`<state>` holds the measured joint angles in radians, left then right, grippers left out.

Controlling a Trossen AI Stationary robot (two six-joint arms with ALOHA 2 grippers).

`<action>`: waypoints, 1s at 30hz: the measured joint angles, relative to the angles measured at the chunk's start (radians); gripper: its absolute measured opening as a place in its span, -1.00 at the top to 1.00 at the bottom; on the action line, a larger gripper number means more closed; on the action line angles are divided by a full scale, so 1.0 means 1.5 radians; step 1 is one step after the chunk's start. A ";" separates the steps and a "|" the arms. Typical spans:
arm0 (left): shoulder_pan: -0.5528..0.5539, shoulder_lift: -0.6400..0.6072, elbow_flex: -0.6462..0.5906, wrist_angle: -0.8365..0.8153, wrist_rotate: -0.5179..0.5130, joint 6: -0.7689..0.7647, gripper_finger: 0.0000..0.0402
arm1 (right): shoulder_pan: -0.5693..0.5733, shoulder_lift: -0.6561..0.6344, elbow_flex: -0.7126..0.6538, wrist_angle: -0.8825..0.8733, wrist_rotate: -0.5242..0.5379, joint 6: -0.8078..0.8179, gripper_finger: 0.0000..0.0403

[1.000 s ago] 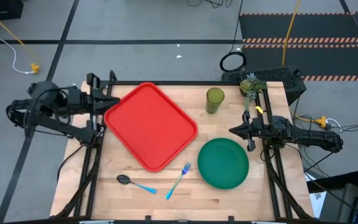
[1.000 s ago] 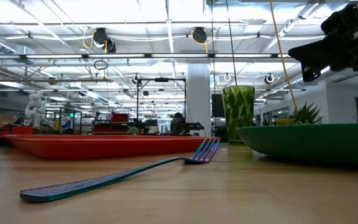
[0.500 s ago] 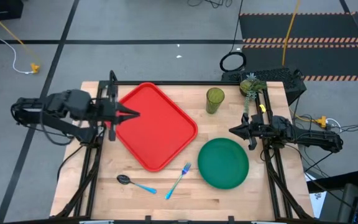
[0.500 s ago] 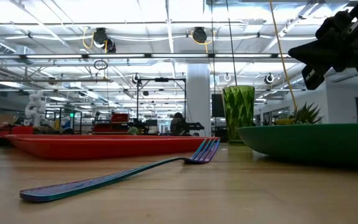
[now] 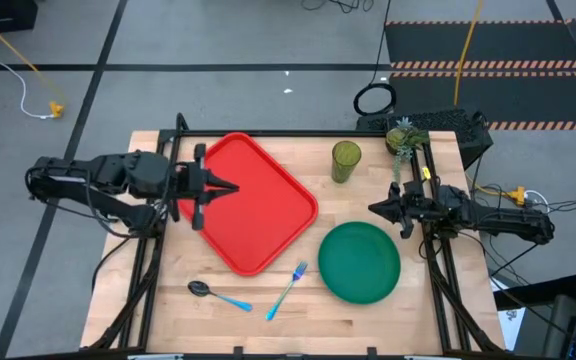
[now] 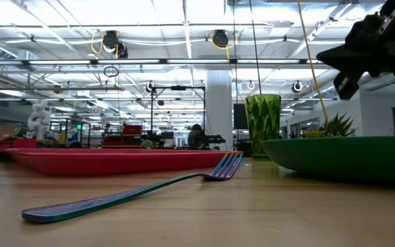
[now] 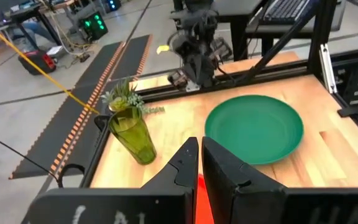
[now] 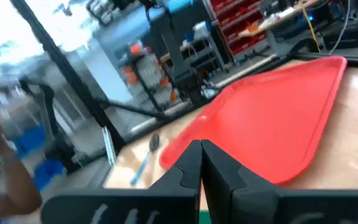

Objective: Pick and place plate/cup/fork/spoon on tray
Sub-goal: Put the green cup on the red serving tray

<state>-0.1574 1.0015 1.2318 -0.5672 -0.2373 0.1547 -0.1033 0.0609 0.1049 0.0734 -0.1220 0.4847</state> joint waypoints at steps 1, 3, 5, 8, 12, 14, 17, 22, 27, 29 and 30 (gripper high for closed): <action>0.000 0.006 0.000 -0.002 0.000 0.000 0.87 | 0.002 0.012 0.027 0.011 -0.009 -0.028 1.00; 0.000 0.018 0.000 -0.005 0.000 0.000 0.87 | 0.006 0.038 0.081 0.014 -0.014 -0.080 1.00; 0.000 0.030 0.000 -0.002 0.000 0.000 0.87 | 0.005 0.081 0.141 -0.003 -0.009 -0.119 1.00; 0.000 0.052 0.000 0.016 -0.001 0.005 0.87 | 0.003 0.160 0.236 -0.075 0.005 -0.164 1.00; 0.001 0.073 -0.001 0.041 -0.003 0.015 0.87 | 0.003 0.282 0.383 -0.193 0.058 -0.212 1.00; 0.001 0.079 -0.001 0.038 -0.015 0.020 0.87 | 0.003 0.351 0.452 -0.249 0.081 -0.231 1.00; 0.003 0.081 -0.001 0.035 -0.052 0.012 0.87 | 0.003 0.444 0.554 -0.337 0.114 -0.256 1.00; 0.024 0.076 -0.001 0.039 -0.063 -0.001 0.87 | -0.010 0.566 0.707 -0.453 0.120 -0.304 1.00; 0.047 0.082 -0.001 0.041 -0.064 -0.015 0.87 | -0.039 0.649 0.818 -0.525 0.122 -0.354 1.00; 0.054 0.084 -0.001 0.045 -0.064 -0.018 0.87 | -0.056 0.673 0.846 -0.548 0.141 -0.376 1.00; 0.055 0.085 -0.001 0.045 -0.064 -0.018 0.87 | -0.065 0.686 0.856 -0.561 0.150 -0.385 1.00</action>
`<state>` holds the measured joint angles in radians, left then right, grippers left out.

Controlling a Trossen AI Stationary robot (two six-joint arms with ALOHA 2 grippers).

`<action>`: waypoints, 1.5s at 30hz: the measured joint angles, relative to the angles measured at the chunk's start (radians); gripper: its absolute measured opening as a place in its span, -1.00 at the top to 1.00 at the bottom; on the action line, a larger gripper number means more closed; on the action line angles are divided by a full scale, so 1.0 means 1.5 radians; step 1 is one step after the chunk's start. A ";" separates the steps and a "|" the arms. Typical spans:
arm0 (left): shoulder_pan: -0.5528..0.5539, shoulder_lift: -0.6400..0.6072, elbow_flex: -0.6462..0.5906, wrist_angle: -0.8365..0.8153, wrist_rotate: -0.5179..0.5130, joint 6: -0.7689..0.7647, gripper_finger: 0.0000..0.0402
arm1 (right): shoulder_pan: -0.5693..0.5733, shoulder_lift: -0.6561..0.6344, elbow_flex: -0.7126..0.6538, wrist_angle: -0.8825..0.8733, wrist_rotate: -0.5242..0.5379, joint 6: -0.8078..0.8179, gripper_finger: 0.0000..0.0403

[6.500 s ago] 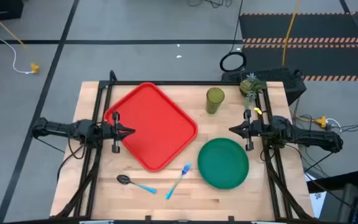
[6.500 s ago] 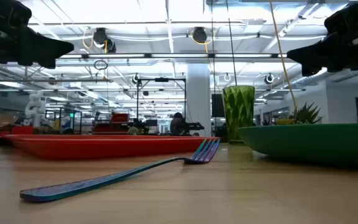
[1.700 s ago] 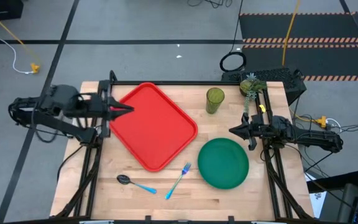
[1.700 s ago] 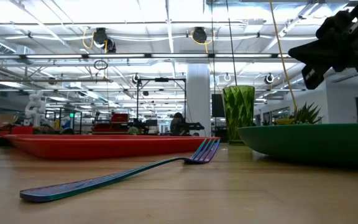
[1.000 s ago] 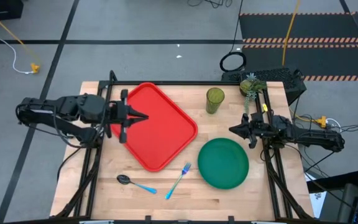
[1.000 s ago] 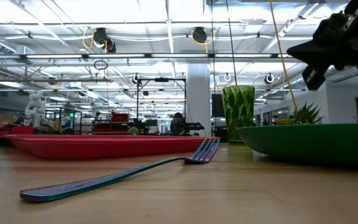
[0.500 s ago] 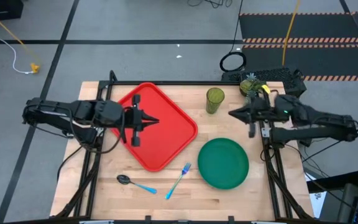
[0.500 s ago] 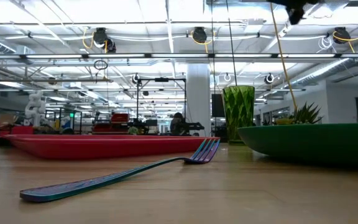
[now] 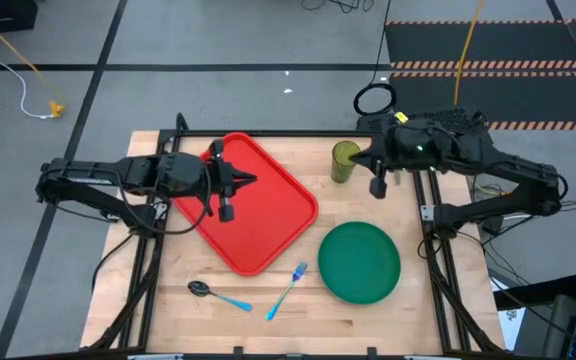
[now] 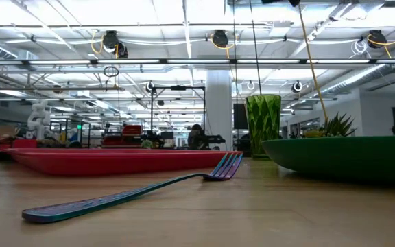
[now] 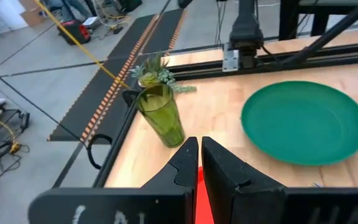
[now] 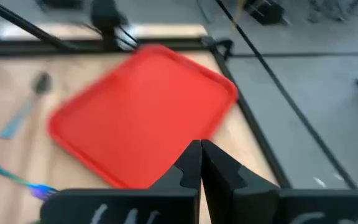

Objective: Pick and place plate/cup/fork/spoon on tray
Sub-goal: Put the green cup on the red serving tray

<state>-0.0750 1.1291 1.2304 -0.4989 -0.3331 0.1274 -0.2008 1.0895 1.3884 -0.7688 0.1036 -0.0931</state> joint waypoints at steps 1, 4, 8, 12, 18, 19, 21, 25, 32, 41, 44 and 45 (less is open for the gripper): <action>0.003 0.005 0.000 0.006 0.000 -0.001 0.87 | -0.011 0.012 0.008 -0.015 0.003 -0.009 1.00; 0.007 0.015 0.001 0.015 -0.001 -0.004 0.87 | -0.041 0.044 0.017 -0.058 0.001 -0.045 1.00; 0.017 0.029 0.001 0.023 -0.006 -0.003 0.87 | -0.078 0.083 0.018 -0.098 0.000 -0.086 0.94; 0.032 0.034 0.001 0.024 -0.006 -0.004 0.87 | -0.107 0.130 0.018 -0.125 -0.001 -0.118 0.81; 0.046 0.042 0.001 0.018 -0.006 -0.007 0.87 | -0.132 0.188 0.017 -0.146 -0.001 -0.178 0.55; 0.048 0.043 0.001 0.013 -0.006 -0.007 0.87 | -0.136 0.196 0.015 -0.147 -0.001 -0.191 0.51; 0.051 0.045 0.001 0.011 -0.006 -0.010 0.87 | -0.142 0.207 0.008 -0.143 -0.001 -0.208 0.45; 0.054 0.042 0.001 0.008 -0.006 -0.018 0.87 | -0.157 0.228 -0.008 -0.140 -0.001 -0.216 0.39; 0.054 0.043 0.001 0.000 -0.006 -0.021 0.87 | -0.185 0.247 -0.049 -0.130 -0.003 -0.231 0.40; 0.054 0.043 0.001 0.002 -0.006 -0.021 0.87 | -0.194 0.247 -0.067 -0.119 -0.008 -0.236 0.42; 0.054 0.043 0.001 0.006 -0.006 -0.020 0.87 | -0.194 0.247 -0.078 -0.105 -0.029 -0.244 0.52; 0.054 0.043 0.001 0.008 -0.006 -0.021 0.87 | -0.195 0.247 -0.083 -0.102 -0.036 -0.245 0.57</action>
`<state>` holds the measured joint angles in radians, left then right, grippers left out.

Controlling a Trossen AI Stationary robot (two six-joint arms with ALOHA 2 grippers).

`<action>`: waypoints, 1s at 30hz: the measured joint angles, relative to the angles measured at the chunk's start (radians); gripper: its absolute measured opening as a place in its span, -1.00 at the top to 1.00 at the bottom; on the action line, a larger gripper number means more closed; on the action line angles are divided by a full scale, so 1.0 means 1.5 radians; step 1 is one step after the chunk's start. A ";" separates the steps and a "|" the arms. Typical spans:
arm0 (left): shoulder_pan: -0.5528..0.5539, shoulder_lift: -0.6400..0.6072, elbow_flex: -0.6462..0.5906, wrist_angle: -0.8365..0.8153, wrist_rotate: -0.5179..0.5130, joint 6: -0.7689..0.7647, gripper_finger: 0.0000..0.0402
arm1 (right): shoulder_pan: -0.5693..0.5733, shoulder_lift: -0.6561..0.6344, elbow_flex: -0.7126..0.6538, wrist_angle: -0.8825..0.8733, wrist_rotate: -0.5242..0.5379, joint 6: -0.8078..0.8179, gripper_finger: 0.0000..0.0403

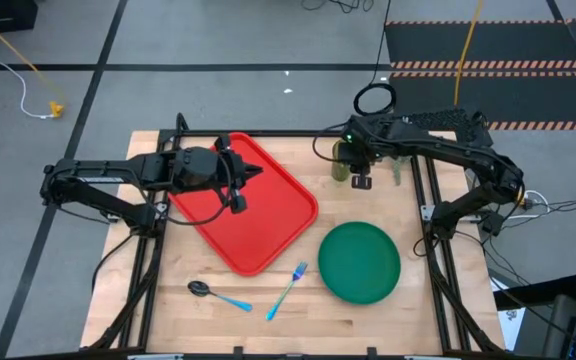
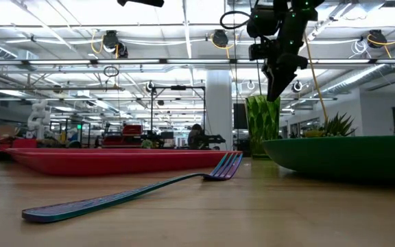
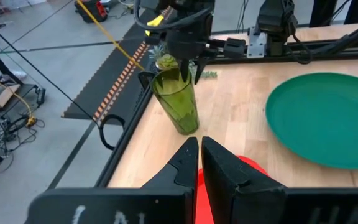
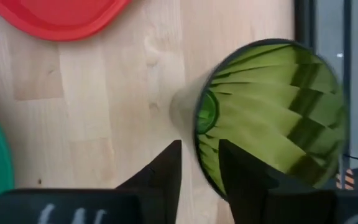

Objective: Pick and place plate/cup/fork/spoon on tray
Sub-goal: Put the green cup on the red serving tray

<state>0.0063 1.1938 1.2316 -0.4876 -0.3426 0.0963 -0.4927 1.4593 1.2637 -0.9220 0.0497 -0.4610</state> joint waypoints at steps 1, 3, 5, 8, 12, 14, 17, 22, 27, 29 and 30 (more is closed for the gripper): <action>0.000 0.000 0.000 0.002 0.000 0.000 0.87 | 0.000 0.000 -0.006 0.004 -0.001 0.000 0.62; 0.000 0.000 0.000 0.002 0.000 0.000 0.87 | 0.000 0.000 -0.019 0.013 -0.002 -0.005 0.73; 0.000 0.000 0.000 0.002 0.000 -0.001 0.87 | 0.000 0.000 -0.027 0.015 -0.002 -0.003 0.86; 0.000 0.008 0.000 0.007 0.000 -0.001 0.87 | 0.003 0.000 -0.029 0.015 -0.002 0.002 0.97; 0.000 0.018 -0.001 0.012 0.000 0.001 0.87 | 0.020 -0.006 -0.029 0.034 -0.001 0.007 0.95; 0.001 0.026 0.002 0.030 0.000 0.010 0.87 | 0.030 -0.011 -0.029 0.055 -0.001 0.008 0.98; 0.004 0.034 -0.001 0.028 0.000 0.024 0.87 | 0.045 -0.023 -0.029 0.094 0.000 0.024 0.98; 0.018 0.037 -0.001 0.052 0.000 0.029 0.87 | 0.072 -0.044 -0.029 0.161 0.055 0.057 0.99; 0.039 0.037 -0.001 0.044 0.000 0.028 0.87 | 0.102 -0.061 -0.029 0.219 0.073 0.058 0.99; 0.050 0.037 -0.001 0.038 0.000 0.025 0.87 | 0.116 -0.063 -0.029 0.248 0.072 0.056 0.99; 0.055 0.037 -0.001 0.036 0.000 0.023 0.87 | 0.123 -0.065 -0.029 0.263 0.071 0.053 1.00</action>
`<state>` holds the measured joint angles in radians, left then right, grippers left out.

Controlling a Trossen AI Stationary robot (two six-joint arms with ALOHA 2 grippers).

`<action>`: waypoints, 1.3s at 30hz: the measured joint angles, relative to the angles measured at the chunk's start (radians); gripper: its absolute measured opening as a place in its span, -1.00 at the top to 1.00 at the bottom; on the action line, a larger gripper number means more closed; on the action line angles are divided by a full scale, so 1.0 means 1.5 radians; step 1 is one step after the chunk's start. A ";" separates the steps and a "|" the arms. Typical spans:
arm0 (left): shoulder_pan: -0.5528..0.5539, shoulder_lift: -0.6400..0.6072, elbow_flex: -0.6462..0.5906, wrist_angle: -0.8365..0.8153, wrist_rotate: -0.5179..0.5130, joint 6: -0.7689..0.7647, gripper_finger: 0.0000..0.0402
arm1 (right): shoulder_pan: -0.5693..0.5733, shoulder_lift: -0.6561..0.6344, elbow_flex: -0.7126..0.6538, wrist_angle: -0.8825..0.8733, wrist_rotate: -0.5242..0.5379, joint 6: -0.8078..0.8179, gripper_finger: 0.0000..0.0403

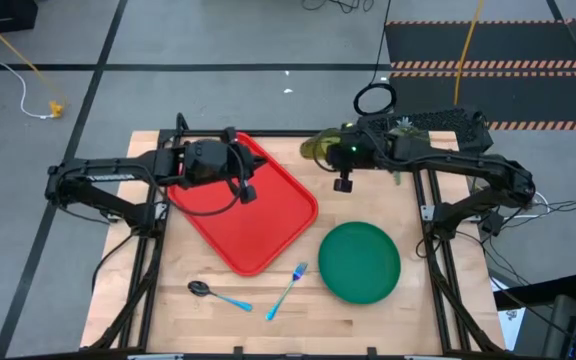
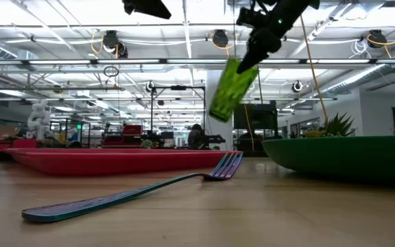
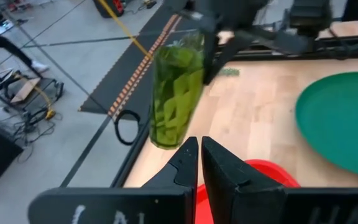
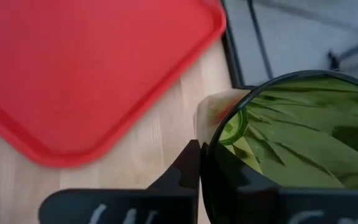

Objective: Pick and place plate/cup/fork/spoon on tray
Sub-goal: Put the green cup on the red serving tray

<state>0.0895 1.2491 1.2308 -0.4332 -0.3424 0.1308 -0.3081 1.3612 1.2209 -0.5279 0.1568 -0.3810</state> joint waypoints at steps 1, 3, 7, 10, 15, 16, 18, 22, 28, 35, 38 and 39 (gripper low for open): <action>0.004 0.000 0.000 -0.002 0.000 -0.002 0.87 | 0.006 -0.002 0.000 0.009 0.000 -0.002 1.00; 0.012 0.000 0.000 -0.008 0.000 -0.007 0.87 | 0.022 -0.004 0.002 0.028 0.000 -0.002 1.00; 0.024 0.000 0.000 -0.014 0.000 -0.009 0.87 | 0.051 -0.003 0.031 0.023 0.000 0.025 1.00; 0.030 0.000 0.000 -0.018 0.000 -0.015 0.87 | 0.073 -0.003 0.057 0.024 0.000 0.043 1.00; 0.034 0.000 0.000 -0.032 0.000 -0.022 0.87 | 0.102 0.005 0.111 -0.022 0.013 0.081 1.00; 0.035 0.000 0.000 -0.031 0.000 -0.021 0.87 | 0.107 0.012 0.130 -0.043 0.031 0.092 1.00; 0.037 0.000 0.000 -0.029 0.000 -0.021 0.87 | 0.120 0.033 0.167 -0.099 0.062 0.107 1.00; 0.045 0.000 0.000 -0.029 0.000 -0.024 0.87 | 0.137 0.086 0.238 -0.160 0.071 0.108 1.00; 0.049 0.000 0.000 -0.053 0.000 -0.027 0.87 | 0.148 0.147 0.305 -0.198 0.068 0.104 0.98; 0.049 0.000 0.000 -0.069 0.000 -0.040 0.87 | 0.155 0.177 0.319 -0.232 0.027 0.125 0.97; 0.049 0.000 0.000 -0.069 0.000 -0.044 0.87 | 0.155 0.186 0.319 -0.236 -0.003 0.150 0.97; 0.049 0.000 0.000 -0.068 0.000 -0.045 0.87 | 0.155 0.188 0.319 -0.239 -0.007 0.160 0.97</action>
<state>0.1623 1.2491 1.2312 -0.5355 -0.3420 0.0636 -0.0760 1.6433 1.6997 -0.8870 0.1465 -0.1416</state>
